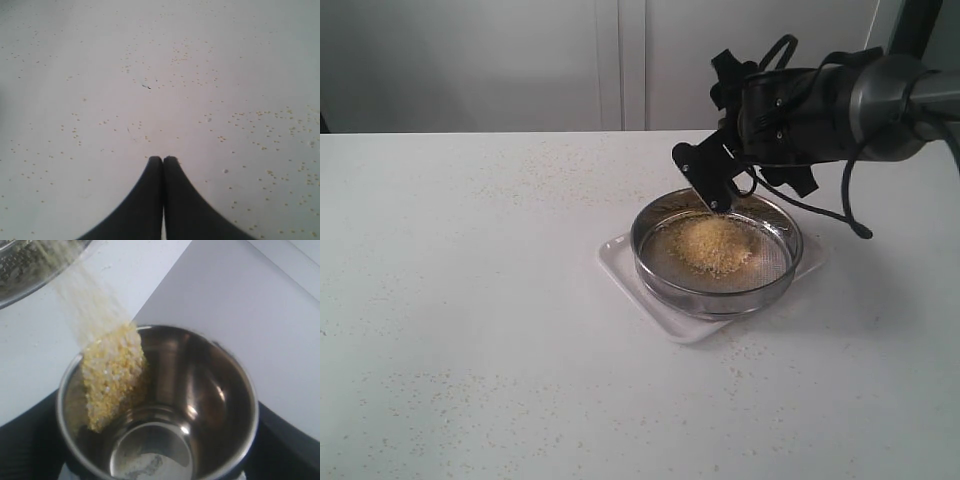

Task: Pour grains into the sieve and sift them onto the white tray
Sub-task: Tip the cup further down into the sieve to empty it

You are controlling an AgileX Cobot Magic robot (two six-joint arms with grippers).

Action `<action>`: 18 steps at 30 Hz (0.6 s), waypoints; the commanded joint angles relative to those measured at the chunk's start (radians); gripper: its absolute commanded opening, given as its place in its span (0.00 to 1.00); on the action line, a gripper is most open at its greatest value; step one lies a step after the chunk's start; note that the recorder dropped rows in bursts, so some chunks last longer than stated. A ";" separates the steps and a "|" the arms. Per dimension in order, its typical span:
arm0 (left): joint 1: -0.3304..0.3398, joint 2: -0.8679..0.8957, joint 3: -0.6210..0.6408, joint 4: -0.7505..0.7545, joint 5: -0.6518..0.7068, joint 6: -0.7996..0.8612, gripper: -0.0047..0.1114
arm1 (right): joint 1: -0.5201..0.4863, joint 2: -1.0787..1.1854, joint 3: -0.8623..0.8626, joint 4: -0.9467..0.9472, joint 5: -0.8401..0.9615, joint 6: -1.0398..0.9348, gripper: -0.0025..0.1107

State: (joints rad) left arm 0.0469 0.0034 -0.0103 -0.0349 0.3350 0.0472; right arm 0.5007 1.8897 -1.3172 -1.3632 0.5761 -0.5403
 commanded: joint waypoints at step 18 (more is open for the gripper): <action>0.000 -0.003 0.010 -0.002 0.014 0.003 0.04 | 0.037 -0.015 0.058 0.012 0.090 -0.005 0.02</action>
State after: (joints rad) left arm 0.0469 0.0034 -0.0103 -0.0349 0.3350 0.0472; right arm 0.5391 1.8877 -1.2761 -1.3594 0.6474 -0.5421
